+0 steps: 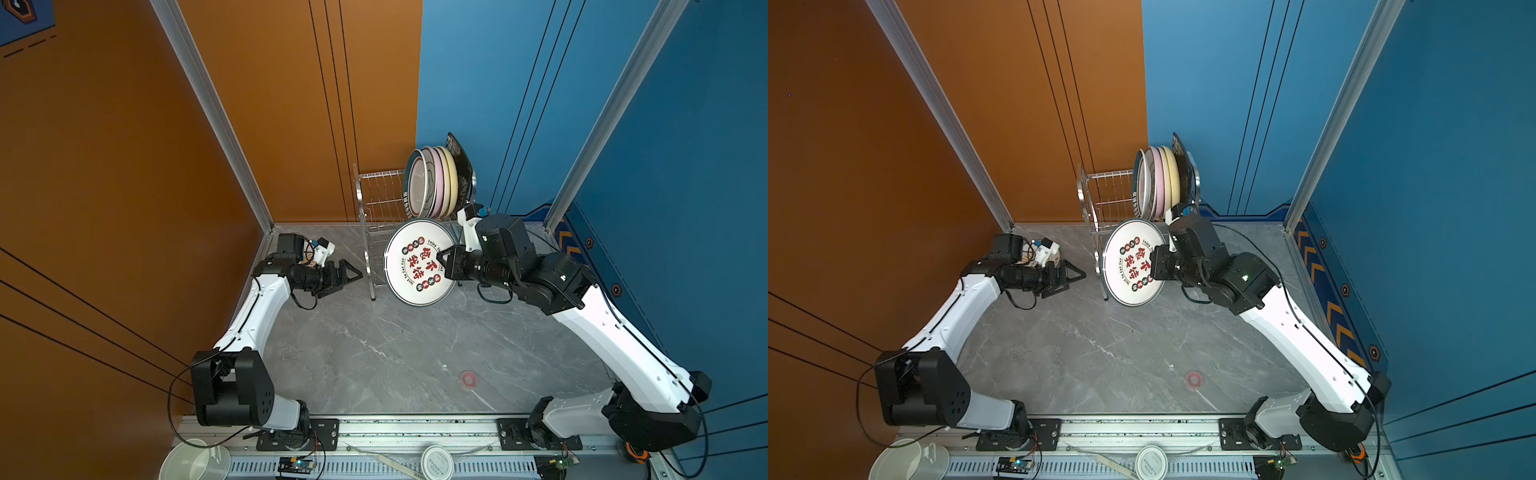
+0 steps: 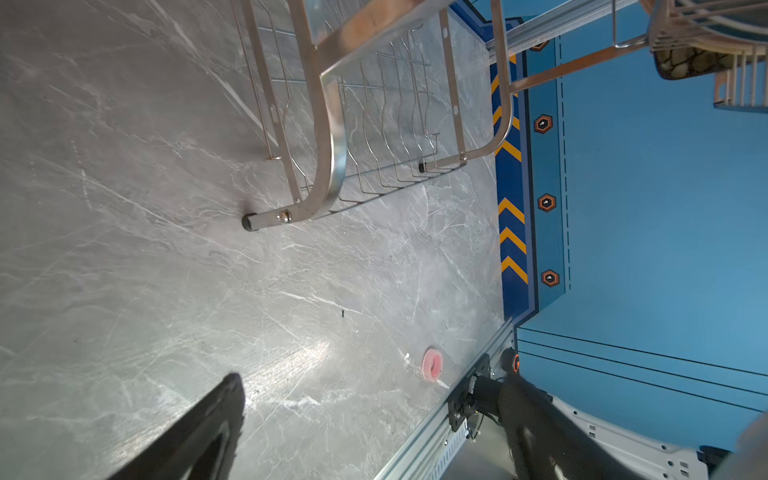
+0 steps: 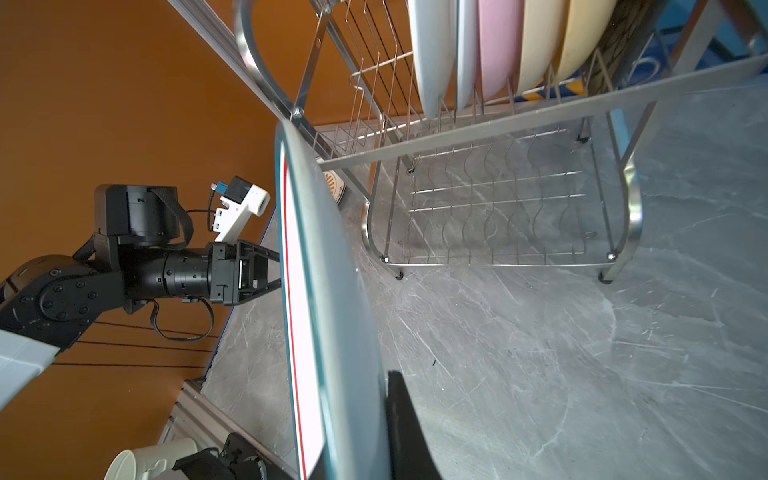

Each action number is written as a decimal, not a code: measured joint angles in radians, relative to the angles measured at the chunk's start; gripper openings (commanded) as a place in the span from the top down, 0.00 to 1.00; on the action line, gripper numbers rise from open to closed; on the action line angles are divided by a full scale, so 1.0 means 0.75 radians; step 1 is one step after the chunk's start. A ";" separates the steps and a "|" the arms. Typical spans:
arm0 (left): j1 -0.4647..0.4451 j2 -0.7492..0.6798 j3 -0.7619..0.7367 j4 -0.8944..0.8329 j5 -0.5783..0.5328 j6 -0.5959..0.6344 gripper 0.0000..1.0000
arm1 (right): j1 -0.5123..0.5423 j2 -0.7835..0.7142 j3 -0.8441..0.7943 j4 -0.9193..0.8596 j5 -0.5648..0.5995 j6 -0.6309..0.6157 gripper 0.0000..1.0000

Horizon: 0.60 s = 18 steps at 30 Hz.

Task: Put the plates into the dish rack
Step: 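Carry the lettered plate with the right gripper to the rack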

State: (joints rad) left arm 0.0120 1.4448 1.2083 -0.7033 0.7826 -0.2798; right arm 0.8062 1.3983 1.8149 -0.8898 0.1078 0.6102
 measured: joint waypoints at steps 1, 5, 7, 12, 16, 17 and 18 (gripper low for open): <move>0.000 0.000 0.000 0.004 -0.011 0.002 0.01 | 0.018 0.027 0.057 -0.016 0.043 -0.008 1.00; 0.000 0.000 -0.001 0.020 -0.041 0.002 0.00 | 0.043 0.130 0.246 -0.065 0.188 -0.050 1.00; 0.000 0.000 -0.002 0.032 -0.053 0.002 0.01 | 0.049 0.196 0.358 -0.087 0.263 -0.084 1.00; 0.000 -0.005 -0.019 0.054 -0.075 0.002 0.02 | 0.073 0.395 0.673 -0.107 0.446 -0.195 1.00; 0.000 -0.016 -0.043 0.058 -0.104 0.003 0.02 | 0.087 0.552 0.877 -0.081 0.604 -0.303 1.00; 0.000 -0.020 -0.046 0.059 -0.110 0.002 0.02 | 0.090 0.574 0.893 -0.065 0.637 -0.327 1.00; 0.000 -0.024 -0.049 0.061 -0.119 0.002 0.02 | 0.092 0.597 0.900 -0.041 0.675 -0.356 1.00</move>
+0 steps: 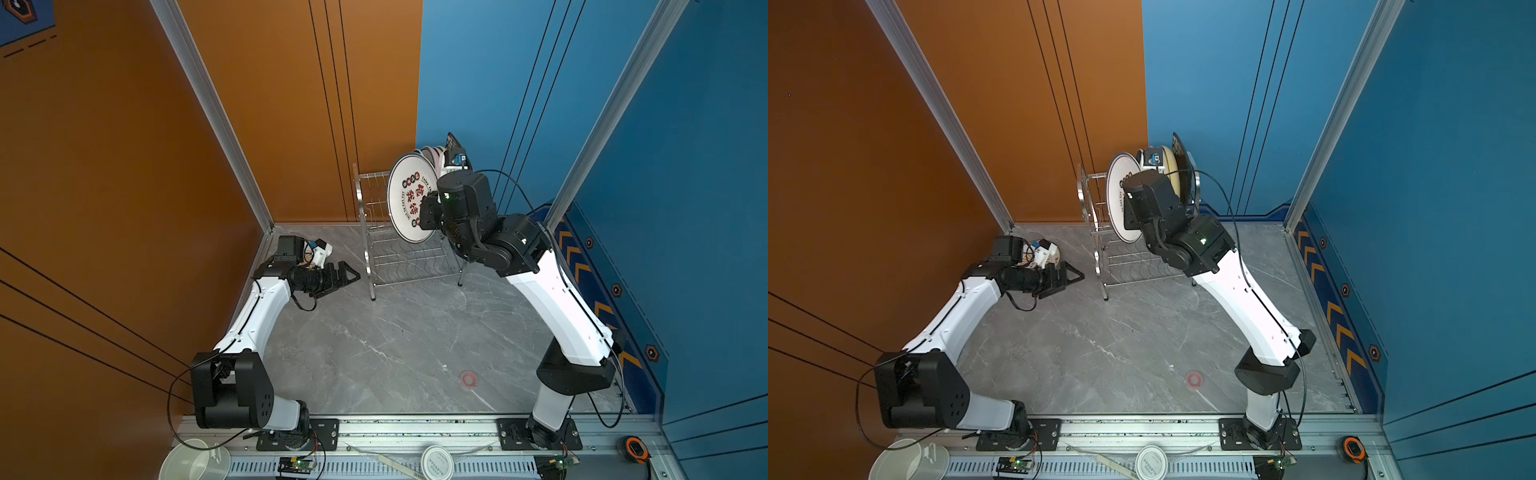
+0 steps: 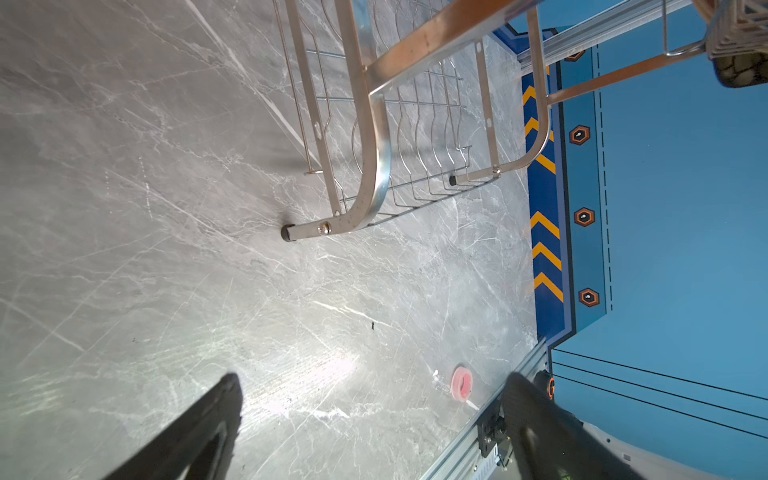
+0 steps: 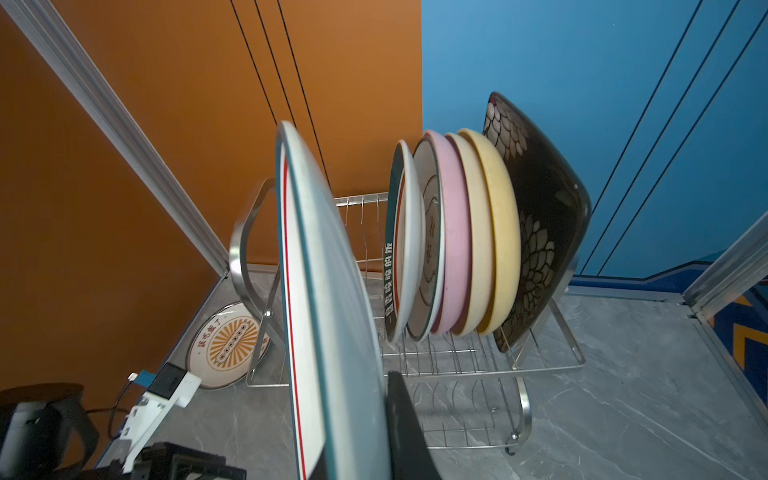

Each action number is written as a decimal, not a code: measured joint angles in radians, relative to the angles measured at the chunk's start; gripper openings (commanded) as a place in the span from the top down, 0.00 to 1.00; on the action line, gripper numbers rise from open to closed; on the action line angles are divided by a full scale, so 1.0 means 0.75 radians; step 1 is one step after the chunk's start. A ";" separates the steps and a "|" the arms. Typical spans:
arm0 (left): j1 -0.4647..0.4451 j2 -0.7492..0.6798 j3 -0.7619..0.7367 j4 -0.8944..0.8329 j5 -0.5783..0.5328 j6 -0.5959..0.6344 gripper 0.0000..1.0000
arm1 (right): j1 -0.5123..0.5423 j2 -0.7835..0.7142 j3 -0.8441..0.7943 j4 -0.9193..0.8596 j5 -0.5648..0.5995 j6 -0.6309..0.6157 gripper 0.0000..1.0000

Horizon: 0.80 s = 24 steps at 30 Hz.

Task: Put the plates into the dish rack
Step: 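Carry the lettered plate with the right gripper to the rack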

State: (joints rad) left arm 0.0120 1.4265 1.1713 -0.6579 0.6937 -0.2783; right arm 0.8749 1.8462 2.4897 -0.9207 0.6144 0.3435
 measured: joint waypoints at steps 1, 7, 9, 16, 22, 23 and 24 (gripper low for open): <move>0.000 -0.005 -0.002 0.001 -0.009 0.000 0.02 | 0.001 0.020 0.005 0.022 0.032 -0.023 1.00; 0.000 -0.022 -0.006 0.007 -0.038 0.000 0.02 | 0.003 0.134 0.009 0.226 0.176 -0.166 1.00; 0.000 -0.023 -0.006 0.006 -0.045 0.000 0.02 | 0.005 0.167 0.009 0.302 0.212 -0.214 1.00; 0.000 -0.023 -0.006 0.007 -0.060 0.000 0.02 | 0.021 0.284 0.013 0.586 0.365 -0.392 1.00; 0.000 -0.023 -0.006 0.007 -0.064 0.000 0.02 | 0.021 0.393 0.018 0.798 0.456 -0.523 1.00; 0.000 -0.023 -0.006 0.007 -0.064 0.000 0.02 | 0.021 0.409 0.018 0.819 0.466 -0.535 1.00; 0.000 -0.023 -0.007 0.007 -0.064 0.000 0.02 | 0.020 0.428 0.024 0.841 0.480 -0.553 1.00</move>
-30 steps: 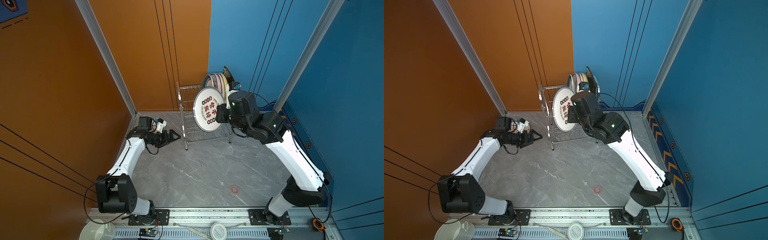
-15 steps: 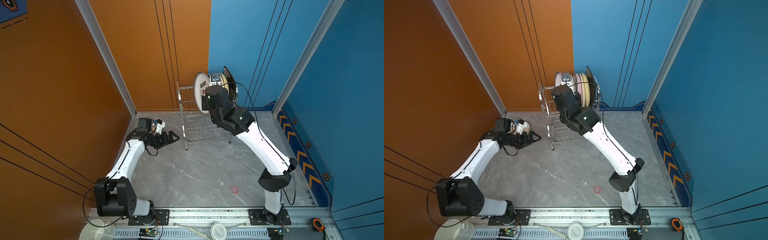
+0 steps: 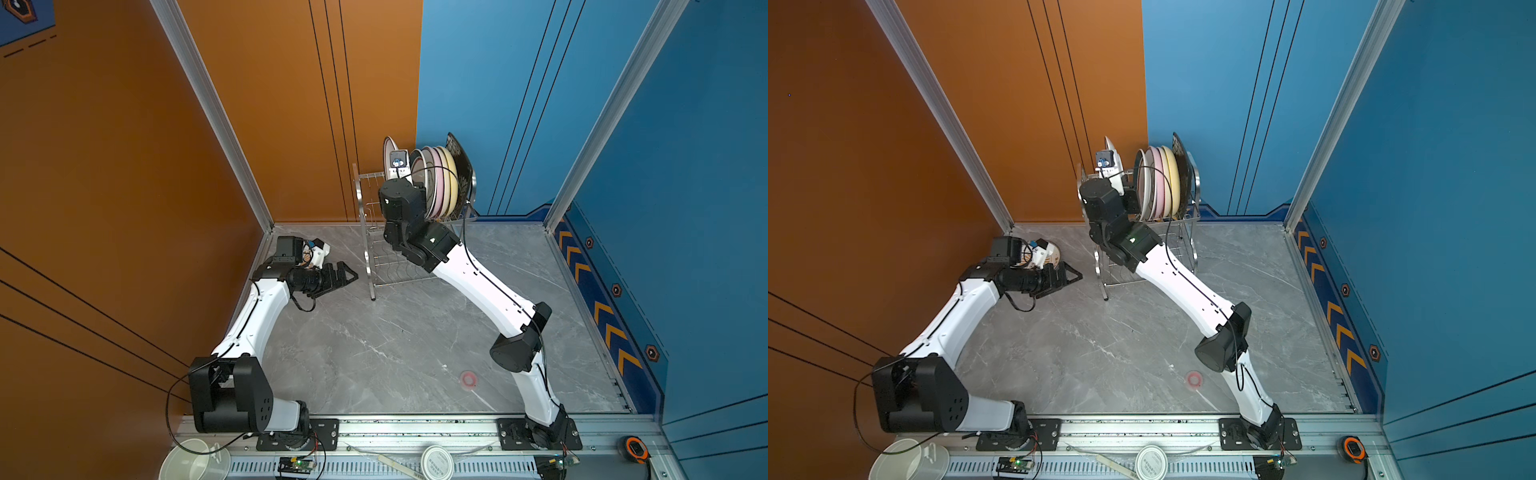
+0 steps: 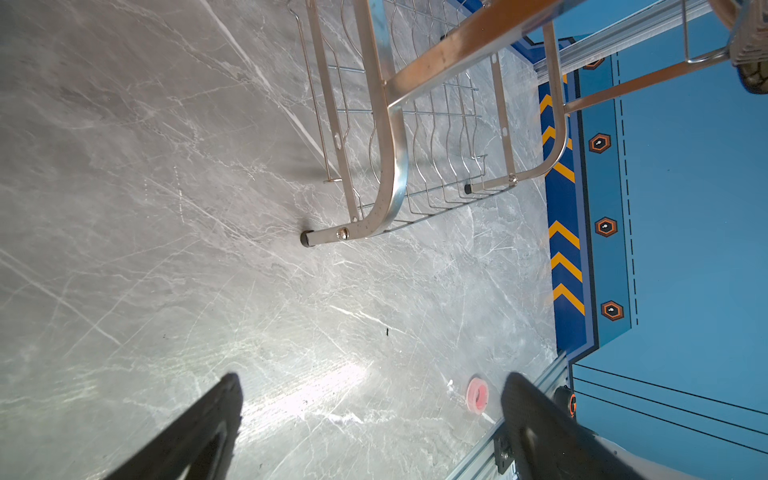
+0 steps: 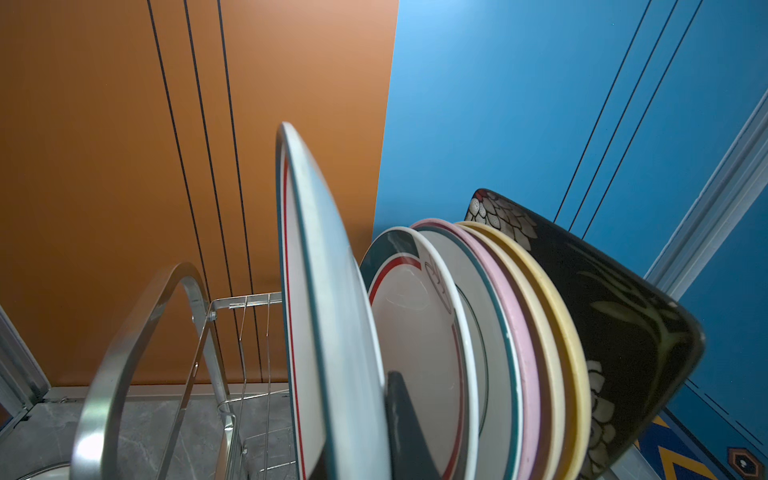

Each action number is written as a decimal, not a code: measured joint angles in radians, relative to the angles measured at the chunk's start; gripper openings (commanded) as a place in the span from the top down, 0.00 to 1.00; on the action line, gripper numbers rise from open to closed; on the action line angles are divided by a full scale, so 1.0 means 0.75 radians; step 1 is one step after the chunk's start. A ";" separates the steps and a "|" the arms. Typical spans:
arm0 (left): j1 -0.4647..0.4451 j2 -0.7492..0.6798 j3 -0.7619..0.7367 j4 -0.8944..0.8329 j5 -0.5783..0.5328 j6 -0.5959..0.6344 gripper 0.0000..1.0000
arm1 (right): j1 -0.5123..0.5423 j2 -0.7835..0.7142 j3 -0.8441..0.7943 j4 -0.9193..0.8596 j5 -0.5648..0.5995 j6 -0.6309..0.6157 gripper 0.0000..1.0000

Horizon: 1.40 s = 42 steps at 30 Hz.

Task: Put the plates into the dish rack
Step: 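Carry the lettered plate with the right gripper to the rack, then lower the lettered plate into the rack slot nearest the robot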

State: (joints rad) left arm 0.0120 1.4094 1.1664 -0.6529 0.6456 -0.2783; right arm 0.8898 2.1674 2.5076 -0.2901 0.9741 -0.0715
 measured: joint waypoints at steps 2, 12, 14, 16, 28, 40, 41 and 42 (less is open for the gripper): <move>0.000 0.000 -0.002 0.000 0.000 0.000 0.02 | -0.004 0.032 0.017 0.030 0.012 -0.019 1.00; 0.000 0.000 -0.019 0.004 -0.004 0.000 0.02 | -0.054 0.068 0.042 0.060 0.035 -0.044 1.00; 0.000 0.000 -0.026 0.004 -0.005 0.000 0.02 | -0.063 0.069 0.047 0.060 0.035 -0.039 1.00; 0.000 -0.001 -0.028 0.004 -0.006 0.000 0.02 | -0.071 0.072 0.051 0.059 0.034 -0.024 1.00; 0.002 -0.024 -0.041 0.008 -0.010 0.000 0.02 | -0.090 0.128 0.052 0.042 0.019 0.044 1.00; 0.004 -0.043 -0.064 0.008 -0.010 0.000 0.02 | -0.123 0.143 0.052 -0.009 0.005 0.096 1.00; 0.005 -0.046 -0.067 0.008 -0.010 -0.001 0.02 | -0.125 0.143 0.052 -0.012 -0.002 0.103 1.00; 0.006 -0.049 -0.069 0.008 -0.010 0.000 0.02 | -0.127 0.143 0.052 -0.017 -0.007 0.108 1.00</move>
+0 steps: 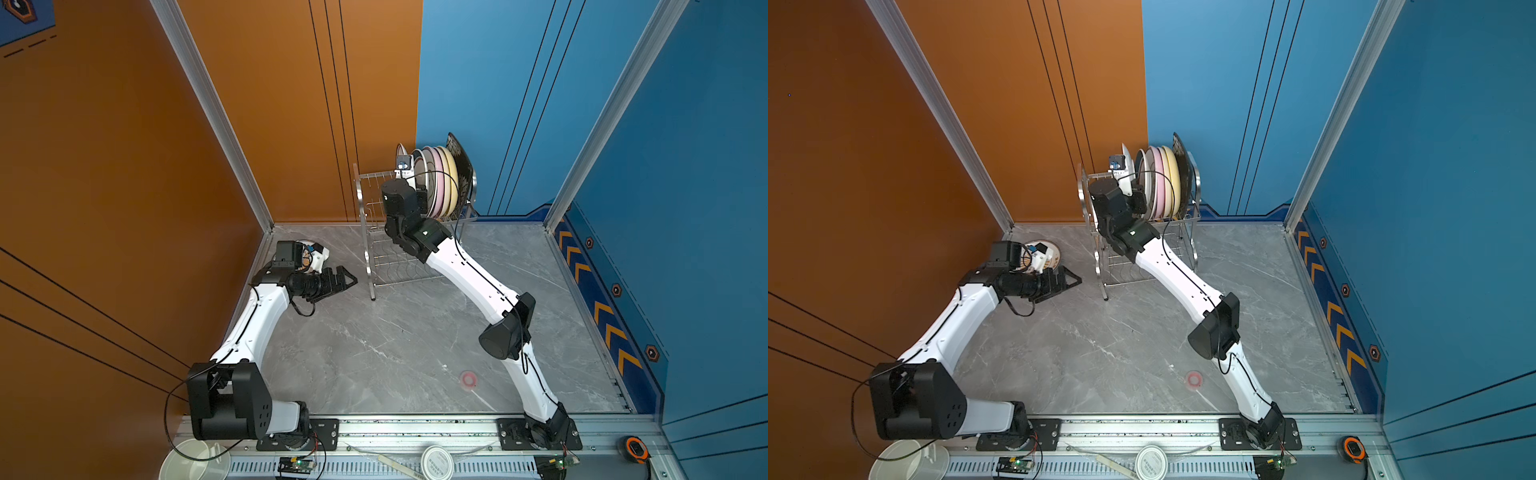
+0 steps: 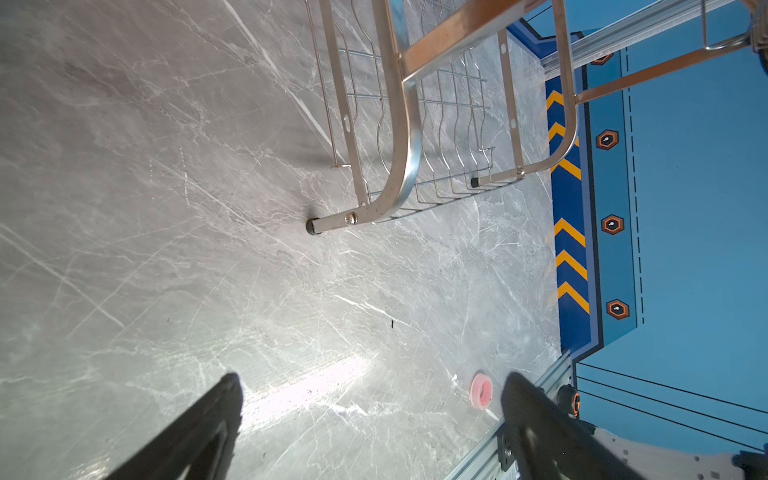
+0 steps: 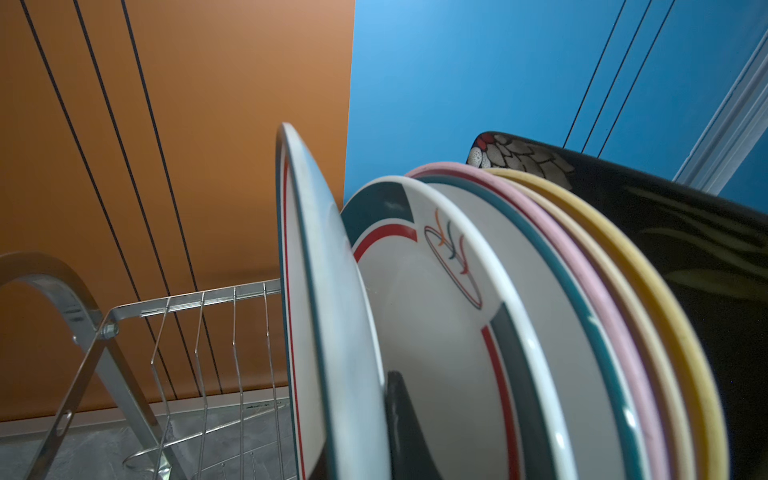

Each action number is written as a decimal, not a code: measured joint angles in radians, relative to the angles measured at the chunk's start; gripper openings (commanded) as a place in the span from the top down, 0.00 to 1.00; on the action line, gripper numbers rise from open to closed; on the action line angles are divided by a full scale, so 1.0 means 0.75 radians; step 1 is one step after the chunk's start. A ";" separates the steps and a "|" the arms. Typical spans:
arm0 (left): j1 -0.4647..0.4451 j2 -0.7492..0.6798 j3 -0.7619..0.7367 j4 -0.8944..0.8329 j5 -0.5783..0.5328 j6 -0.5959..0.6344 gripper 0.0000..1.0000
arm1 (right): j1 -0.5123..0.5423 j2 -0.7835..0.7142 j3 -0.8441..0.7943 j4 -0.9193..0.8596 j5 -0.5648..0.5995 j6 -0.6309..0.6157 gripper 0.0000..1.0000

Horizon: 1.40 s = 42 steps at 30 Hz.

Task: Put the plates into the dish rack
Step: 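Lower the lettered plate into the rack slot nearest the robot, then open the right gripper and draw it back while the left moves toward the sunburst plate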

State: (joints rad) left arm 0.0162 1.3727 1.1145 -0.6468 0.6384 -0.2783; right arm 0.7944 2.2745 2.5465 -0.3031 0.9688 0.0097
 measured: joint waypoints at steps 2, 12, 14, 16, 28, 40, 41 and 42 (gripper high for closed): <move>0.005 -0.003 -0.003 0.000 0.000 0.000 0.02 | -0.005 0.001 0.000 -0.007 -0.012 0.020 1.00; 0.015 -0.012 -0.005 0.000 0.000 0.000 0.02 | -0.019 0.016 0.007 -0.026 -0.051 0.104 0.97; 0.015 -0.012 -0.005 0.000 0.000 0.000 0.02 | -0.022 0.016 0.013 -0.031 -0.061 0.113 0.91; 0.015 -0.012 -0.005 0.000 0.000 0.000 0.02 | -0.023 0.016 0.017 -0.039 -0.067 0.118 0.86; 0.031 -0.012 -0.005 0.000 -0.005 0.000 0.02 | -0.006 0.016 0.019 -0.074 -0.079 0.101 0.65; 0.050 -0.041 -0.031 0.000 -0.019 -0.003 0.02 | 0.054 -0.032 0.019 -0.121 -0.078 0.056 0.49; 0.050 -0.043 -0.035 0.001 -0.021 -0.004 0.02 | 0.057 -0.045 0.019 -0.133 -0.078 0.057 0.48; 0.050 -0.046 -0.038 0.001 -0.026 -0.005 0.02 | 0.058 -0.057 0.019 -0.143 -0.078 0.057 0.48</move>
State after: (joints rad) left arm 0.0536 1.3384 1.0859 -0.6464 0.6189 -0.2817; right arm 0.8383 2.2318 2.5610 -0.4103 0.9100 0.0525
